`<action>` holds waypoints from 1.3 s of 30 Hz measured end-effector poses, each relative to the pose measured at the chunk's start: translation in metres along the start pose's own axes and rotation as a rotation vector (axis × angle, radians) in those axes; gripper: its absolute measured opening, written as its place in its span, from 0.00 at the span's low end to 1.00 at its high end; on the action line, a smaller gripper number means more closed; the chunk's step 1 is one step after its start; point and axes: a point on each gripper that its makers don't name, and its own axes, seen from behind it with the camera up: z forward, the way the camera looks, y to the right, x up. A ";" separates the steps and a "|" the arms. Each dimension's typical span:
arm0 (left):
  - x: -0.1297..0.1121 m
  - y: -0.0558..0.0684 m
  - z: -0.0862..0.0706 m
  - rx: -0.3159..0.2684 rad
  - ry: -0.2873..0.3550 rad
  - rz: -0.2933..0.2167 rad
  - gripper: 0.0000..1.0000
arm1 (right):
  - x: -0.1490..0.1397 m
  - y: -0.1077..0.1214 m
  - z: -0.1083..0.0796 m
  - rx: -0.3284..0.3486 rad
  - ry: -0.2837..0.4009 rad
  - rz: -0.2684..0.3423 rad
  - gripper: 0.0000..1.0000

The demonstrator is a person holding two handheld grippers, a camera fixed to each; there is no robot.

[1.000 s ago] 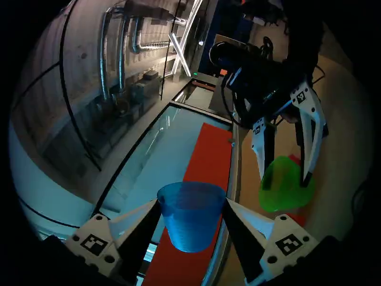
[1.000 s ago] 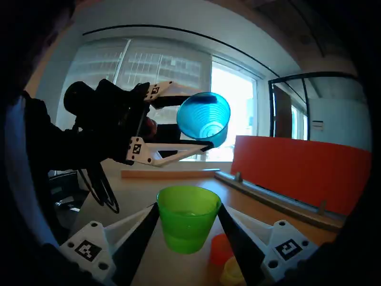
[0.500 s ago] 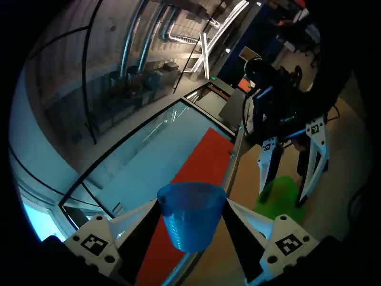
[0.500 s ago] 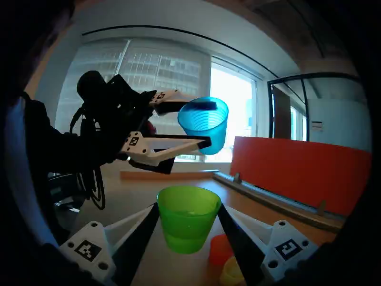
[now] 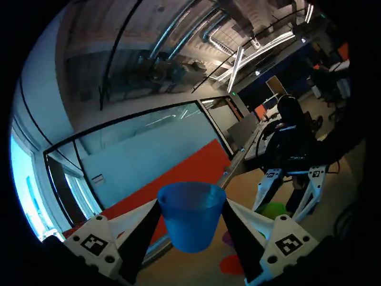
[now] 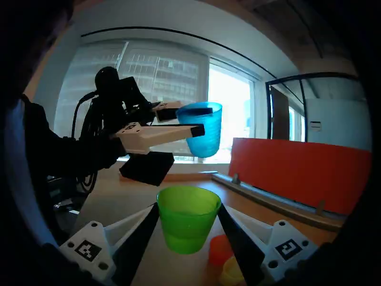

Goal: Pour water

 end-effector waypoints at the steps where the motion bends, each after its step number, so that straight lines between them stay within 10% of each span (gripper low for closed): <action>1: -0.001 0.000 0.000 -0.001 -0.001 -0.020 0.86 | 0.000 0.000 0.000 -0.001 0.001 -0.001 0.91; 22: -0.037 -0.014 0.007 0.033 -0.054 -0.508 0.86 | 0.009 0.004 -0.003 -0.028 0.022 0.002 0.91; 39: -0.053 -0.007 0.001 0.035 -0.107 -0.464 0.86 | 0.013 0.006 -0.003 -0.039 -0.001 0.013 0.91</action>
